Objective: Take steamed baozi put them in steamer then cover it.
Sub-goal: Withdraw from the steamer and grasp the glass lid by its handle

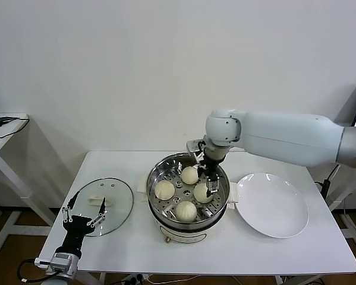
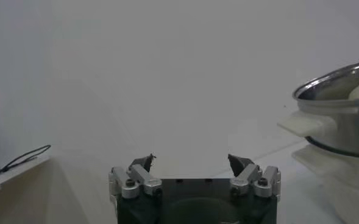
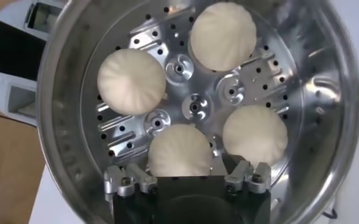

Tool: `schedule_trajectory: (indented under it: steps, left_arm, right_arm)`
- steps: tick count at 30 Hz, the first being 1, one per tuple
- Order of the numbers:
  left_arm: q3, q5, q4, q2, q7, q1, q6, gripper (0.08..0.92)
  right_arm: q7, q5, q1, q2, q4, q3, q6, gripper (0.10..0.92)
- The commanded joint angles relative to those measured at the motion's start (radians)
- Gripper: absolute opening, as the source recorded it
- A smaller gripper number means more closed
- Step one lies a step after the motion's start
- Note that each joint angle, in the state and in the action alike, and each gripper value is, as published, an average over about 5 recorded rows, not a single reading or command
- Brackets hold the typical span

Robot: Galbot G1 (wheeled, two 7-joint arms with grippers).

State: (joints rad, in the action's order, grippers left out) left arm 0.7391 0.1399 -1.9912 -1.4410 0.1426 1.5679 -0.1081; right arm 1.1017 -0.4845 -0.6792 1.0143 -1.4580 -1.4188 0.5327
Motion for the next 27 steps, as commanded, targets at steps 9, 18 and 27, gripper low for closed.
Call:
schedule_trajectory:
  steps: [9, 18, 27]
  left_arm:
    - [0.007, -0.038, -0.021, 0.001, -0.015, -0.012, 0.05, 0.823]
    - [-0.008, -0.041, -0.04, 0.016, -0.033, -0.025, 0.043, 0.823]
    - [-0.023, -0.039, -0.028, 0.015, -0.033, -0.035, 0.011, 0.823]
  right_arm:
    - [-0.097, -0.075, 0.115, -0.459, -0.129, 0.363, -0.066, 0.823]
    - [-0.556, -0.271, 0.842, -0.746, -0.284, 1.106, -0.262, 0.823]
    - [-1.045, -0.398, 1.597, -0.581, -0.363, 1.852, -0.472, 0.823]
